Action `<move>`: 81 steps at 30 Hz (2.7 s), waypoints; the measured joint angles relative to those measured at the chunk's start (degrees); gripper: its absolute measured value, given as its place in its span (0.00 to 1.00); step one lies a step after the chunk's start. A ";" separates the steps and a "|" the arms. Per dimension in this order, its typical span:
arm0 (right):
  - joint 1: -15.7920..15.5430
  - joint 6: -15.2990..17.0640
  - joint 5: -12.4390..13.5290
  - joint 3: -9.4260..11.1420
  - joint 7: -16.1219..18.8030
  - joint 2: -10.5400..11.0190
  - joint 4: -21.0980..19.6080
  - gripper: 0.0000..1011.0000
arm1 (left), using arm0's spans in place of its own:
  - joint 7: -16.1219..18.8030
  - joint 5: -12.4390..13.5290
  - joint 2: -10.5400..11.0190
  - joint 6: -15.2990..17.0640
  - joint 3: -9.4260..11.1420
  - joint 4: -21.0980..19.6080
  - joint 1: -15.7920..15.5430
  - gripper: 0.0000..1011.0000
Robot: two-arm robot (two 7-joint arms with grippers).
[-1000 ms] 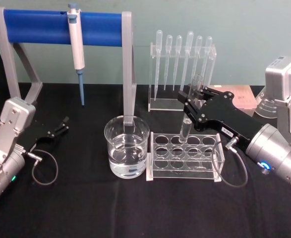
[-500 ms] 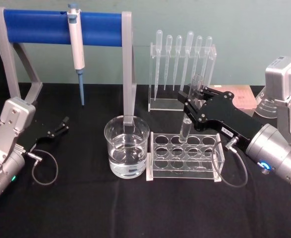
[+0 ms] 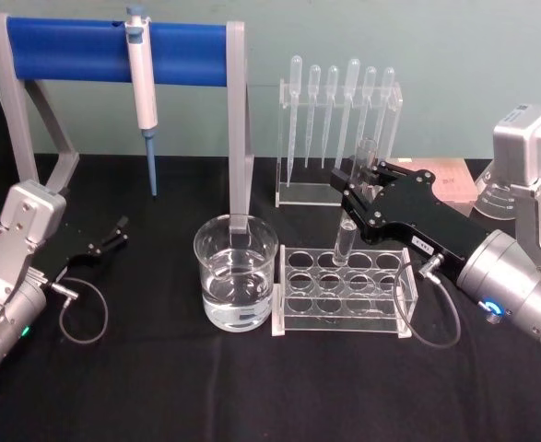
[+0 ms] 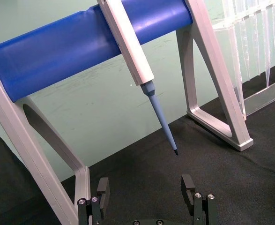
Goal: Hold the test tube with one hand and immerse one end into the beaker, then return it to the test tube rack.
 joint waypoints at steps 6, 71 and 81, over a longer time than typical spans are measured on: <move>0.00 0.00 0.00 0.00 0.00 0.00 0.00 0.22 | 0.01 0.00 0.00 0.00 0.00 0.00 0.00 0.99; 15.47 -2.94 -2.18 -15.54 4.83 -10.56 22.05 0.22 | 0.00 0.00 0.00 0.00 0.00 0.00 0.00 0.99; 15.30 -2.90 -2.41 -15.26 4.78 -10.60 21.96 0.22 | 0.00 0.00 0.00 0.00 0.00 0.00 0.00 0.99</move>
